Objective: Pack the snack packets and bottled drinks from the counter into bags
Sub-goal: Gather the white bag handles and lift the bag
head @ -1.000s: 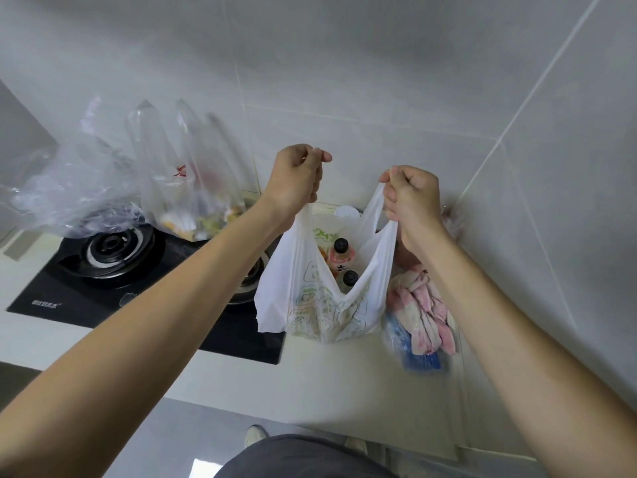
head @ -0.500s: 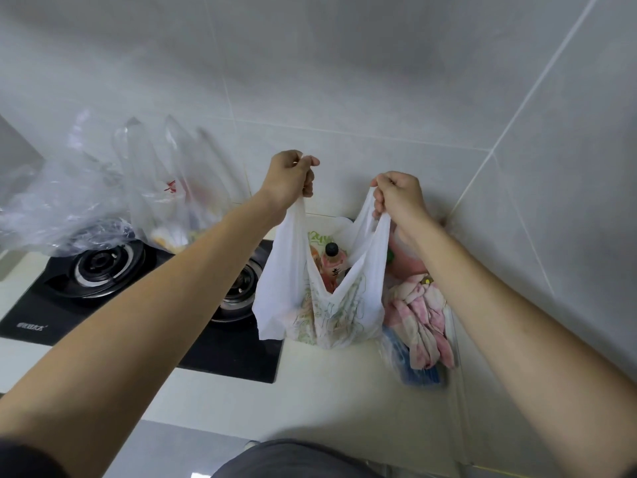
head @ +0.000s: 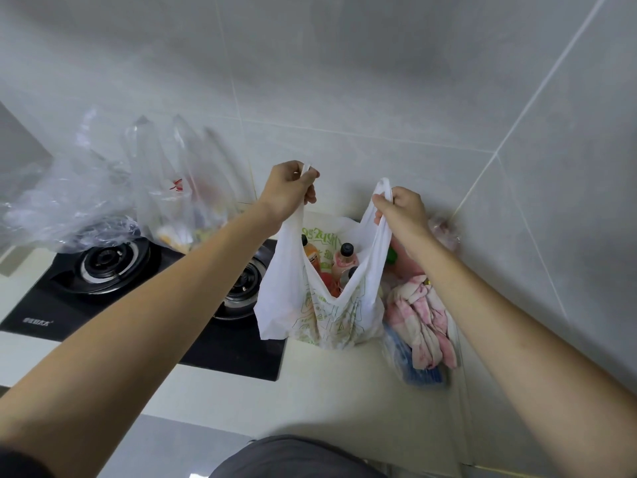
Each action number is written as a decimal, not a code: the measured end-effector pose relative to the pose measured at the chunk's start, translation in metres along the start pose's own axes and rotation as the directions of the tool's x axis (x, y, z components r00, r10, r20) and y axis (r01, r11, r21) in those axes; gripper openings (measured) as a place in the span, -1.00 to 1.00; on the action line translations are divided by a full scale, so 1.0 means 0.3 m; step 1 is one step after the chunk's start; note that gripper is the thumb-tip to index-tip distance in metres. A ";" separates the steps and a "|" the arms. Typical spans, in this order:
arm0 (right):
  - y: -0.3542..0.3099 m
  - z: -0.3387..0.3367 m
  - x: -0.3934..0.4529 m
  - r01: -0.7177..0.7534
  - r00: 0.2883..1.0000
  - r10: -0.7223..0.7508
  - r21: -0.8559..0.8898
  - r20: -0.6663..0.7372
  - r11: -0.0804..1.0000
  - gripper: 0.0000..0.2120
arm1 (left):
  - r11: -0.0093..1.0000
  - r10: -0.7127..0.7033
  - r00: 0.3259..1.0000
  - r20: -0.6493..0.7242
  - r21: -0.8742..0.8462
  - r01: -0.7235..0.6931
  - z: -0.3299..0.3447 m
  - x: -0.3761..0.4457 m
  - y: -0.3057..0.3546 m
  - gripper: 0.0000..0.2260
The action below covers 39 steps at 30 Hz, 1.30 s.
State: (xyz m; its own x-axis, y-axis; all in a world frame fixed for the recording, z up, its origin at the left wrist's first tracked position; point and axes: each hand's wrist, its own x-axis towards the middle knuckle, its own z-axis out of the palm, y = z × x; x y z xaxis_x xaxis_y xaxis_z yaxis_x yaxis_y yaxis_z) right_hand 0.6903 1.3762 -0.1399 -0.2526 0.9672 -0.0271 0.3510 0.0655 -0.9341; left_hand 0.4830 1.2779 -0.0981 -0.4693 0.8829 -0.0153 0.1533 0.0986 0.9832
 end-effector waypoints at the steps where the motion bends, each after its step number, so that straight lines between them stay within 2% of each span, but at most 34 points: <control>1: -0.003 -0.002 -0.004 0.022 1.000 -0.022 -0.038 -0.009 0.999 -0.72 | 1.000 0.003 1.000 -0.004 0.008 -0.003 0.000 -0.003 -0.001 -0.85; 6: -0.020 -0.013 -0.018 0.136 0.987 -0.146 -0.132 -0.070 0.982 -0.82 | 0.997 0.013 1.000 -0.028 0.076 -0.011 -0.015 -0.016 -0.016 -0.77; 10: -0.032 -0.023 -0.035 0.205 0.974 -0.218 -0.171 -0.066 0.964 -0.78 | 0.994 0.000 0.998 -0.060 0.110 0.006 -0.032 -0.035 -0.045 -0.75; 15: -0.041 -0.012 -0.044 0.226 0.973 -0.231 -0.246 0.009 0.943 -0.72 | 0.975 -0.054 0.997 -0.049 0.215 0.064 -0.035 -0.060 -0.069 -0.81; 18: -0.047 0.004 -0.064 0.234 0.972 -0.231 -0.261 0.042 0.937 -0.67 | 0.947 -0.119 0.992 -0.037 0.295 0.124 -0.024 -0.066 -0.086 -0.78; 23: -0.041 0.022 -0.096 0.255 0.967 -0.241 -0.241 0.086 0.936 -0.66 | 0.930 -0.176 0.979 -0.103 0.308 0.200 -0.030 -0.088 -0.162 -0.86; 24: -0.042 0.023 -0.103 0.253 0.967 -0.238 -0.238 0.088 0.938 -0.67 | 0.926 -0.176 0.978 -0.113 0.317 0.204 -0.035 -0.098 -0.168 -0.85; 26: -0.036 0.027 -0.112 0.253 0.967 -0.236 -0.238 0.098 0.938 -0.68 | 0.926 -0.182 0.976 -0.124 0.314 0.212 -0.047 -0.114 -0.169 -0.66; 29: -0.024 0.038 -0.133 0.262 0.962 -0.235 -0.226 0.141 0.938 -0.70 | 0.920 -0.133 0.985 -0.113 0.355 0.165 -0.069 -0.152 -0.151 -0.60; 33: -0.025 0.050 -0.182 0.269 0.958 -0.239 -0.212 0.158 0.939 -0.74 | 0.910 -0.020 0.994 -0.108 0.410 0.062 -0.096 -0.211 -0.128 -0.68; 37: -0.038 0.063 -0.269 0.270 0.959 -0.248 -0.183 0.134 0.945 -0.81 | 0.901 0.079 0.996 -0.050 0.431 -0.050 -0.128 -0.286 -0.083 -0.73; 39: -0.049 0.072 -0.336 0.283 0.956 -0.260 -0.201 0.134 0.938 -0.82 | 0.866 0.148 0.989 0.000 0.483 -0.130 -0.162 -0.339 -0.068 -0.74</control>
State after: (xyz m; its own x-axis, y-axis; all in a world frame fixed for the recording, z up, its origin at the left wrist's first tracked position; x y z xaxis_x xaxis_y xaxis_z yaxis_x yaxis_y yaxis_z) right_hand 0.6910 1.2724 -0.1312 -0.4538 0.8749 0.1693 0.4386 0.3847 -0.8122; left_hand 0.4853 1.1639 -0.1076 -0.4418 0.8876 0.1307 0.6138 0.1928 0.7656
